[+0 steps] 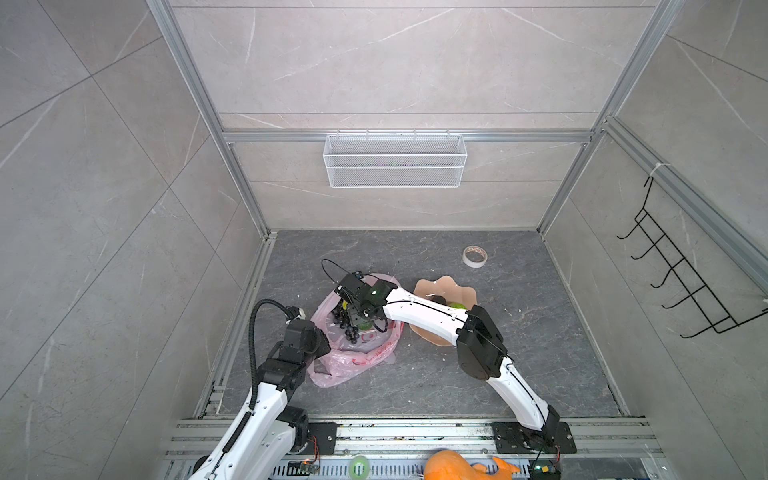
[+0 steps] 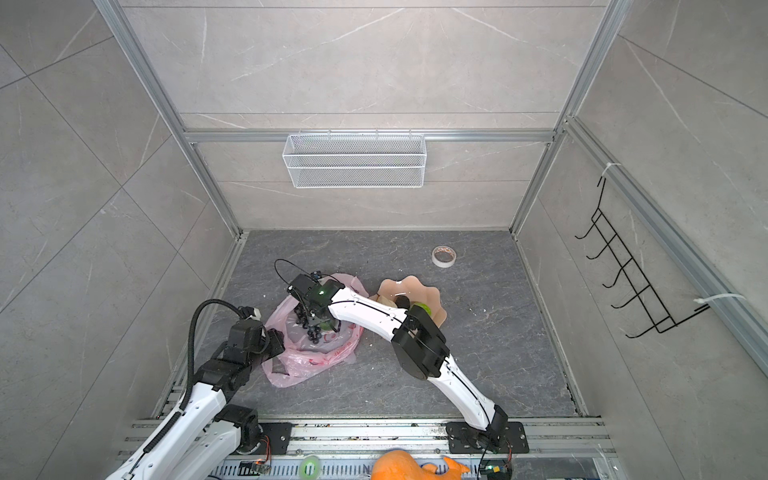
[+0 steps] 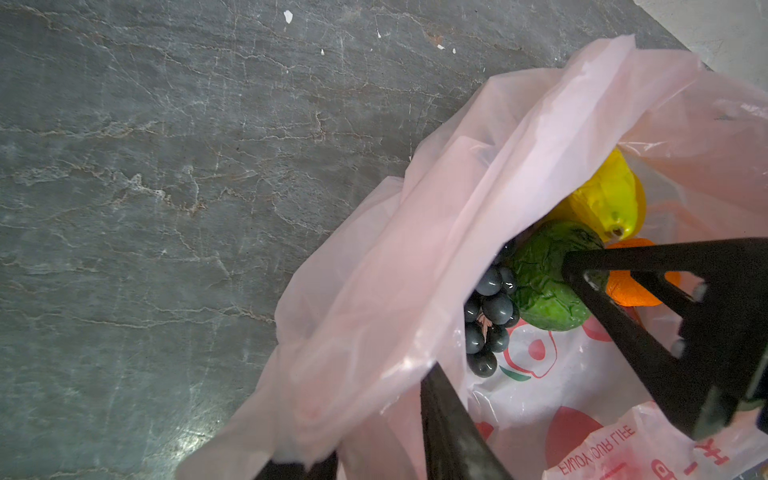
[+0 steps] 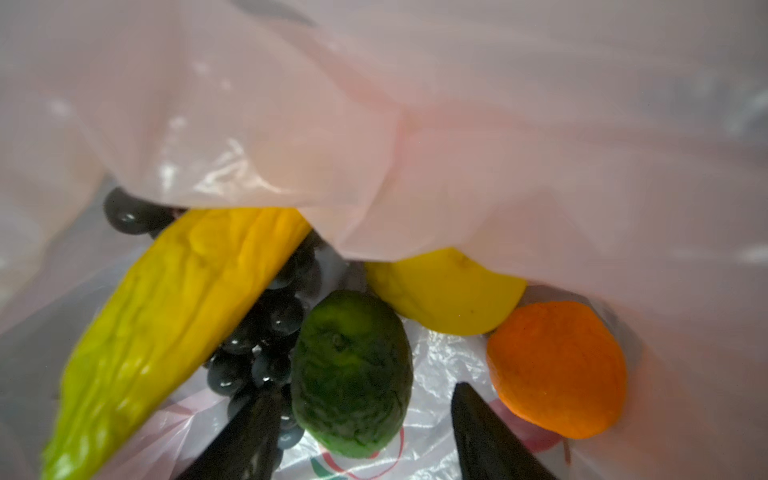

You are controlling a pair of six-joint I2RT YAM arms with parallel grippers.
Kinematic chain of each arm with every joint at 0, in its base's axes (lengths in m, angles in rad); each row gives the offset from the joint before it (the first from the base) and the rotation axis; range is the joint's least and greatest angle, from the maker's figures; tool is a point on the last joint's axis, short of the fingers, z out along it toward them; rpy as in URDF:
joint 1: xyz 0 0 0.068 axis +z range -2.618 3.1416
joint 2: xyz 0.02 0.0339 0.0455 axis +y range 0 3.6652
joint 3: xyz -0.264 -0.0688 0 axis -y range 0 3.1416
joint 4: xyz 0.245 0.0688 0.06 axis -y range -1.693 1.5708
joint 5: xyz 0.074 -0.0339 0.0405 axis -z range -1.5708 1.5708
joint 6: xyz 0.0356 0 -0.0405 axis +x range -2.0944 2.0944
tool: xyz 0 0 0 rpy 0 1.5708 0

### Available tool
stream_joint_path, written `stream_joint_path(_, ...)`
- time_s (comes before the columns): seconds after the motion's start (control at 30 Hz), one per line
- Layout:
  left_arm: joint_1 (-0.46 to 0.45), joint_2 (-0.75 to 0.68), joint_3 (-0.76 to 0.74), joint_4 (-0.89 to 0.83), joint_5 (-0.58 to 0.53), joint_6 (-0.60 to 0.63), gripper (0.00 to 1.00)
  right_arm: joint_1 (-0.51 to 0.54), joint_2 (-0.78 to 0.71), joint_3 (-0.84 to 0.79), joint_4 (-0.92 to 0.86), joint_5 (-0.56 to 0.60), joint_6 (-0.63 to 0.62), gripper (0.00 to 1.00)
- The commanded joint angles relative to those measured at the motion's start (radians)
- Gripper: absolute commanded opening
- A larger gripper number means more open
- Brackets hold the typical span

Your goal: Take the fake fruits out of the plastic bag

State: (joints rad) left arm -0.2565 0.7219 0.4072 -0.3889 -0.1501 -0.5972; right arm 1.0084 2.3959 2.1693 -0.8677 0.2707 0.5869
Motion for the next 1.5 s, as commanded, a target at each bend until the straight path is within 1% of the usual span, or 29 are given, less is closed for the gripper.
stream_joint_path(0.0,0.002,-0.004,0.012,0.023,0.007,0.03,0.35,-0.004,0.038,0.046,-0.058,0.021,-0.004,0.68)
stream_joint_path(0.23,0.002,-0.001,0.013,0.024,0.007,0.03,0.35,-0.004,0.076,0.091,-0.06,-0.007,-0.01,0.67)
stream_joint_path(0.3,0.002,0.0,0.013,0.022,0.006,0.031,0.35,-0.005,0.096,0.111,-0.066,-0.031,-0.021,0.67)
stream_joint_path(0.5,0.002,-0.006,0.011,0.022,0.004,0.029,0.36,-0.009,0.151,0.196,-0.141,-0.036,-0.027,0.62)
stream_joint_path(0.67,0.003,-0.007,0.012,0.021,0.004,0.028,0.37,-0.008,0.102,0.127,-0.082,-0.069,-0.035,0.53)
stream_joint_path(0.73,0.003,-0.008,0.012,0.022,0.003,0.028,0.37,-0.008,0.079,0.104,-0.07,-0.066,-0.038,0.51)
stream_joint_path(1.0,0.002,-0.008,0.012,0.022,0.002,0.028,0.37,-0.008,0.018,0.047,-0.048,-0.061,-0.038,0.51)
stream_joint_path(1.17,0.002,-0.007,0.012,0.022,0.003,0.028,0.37,0.003,-0.071,-0.015,-0.056,-0.082,-0.041,0.5)
stream_joint_path(1.33,0.002,-0.01,0.01,0.025,-0.002,0.029,0.37,0.018,-0.247,-0.209,0.021,-0.076,-0.052,0.5)
stream_joint_path(1.47,0.003,-0.004,0.011,0.025,-0.008,0.03,0.37,0.018,-0.396,-0.369,0.055,-0.047,-0.035,0.5)
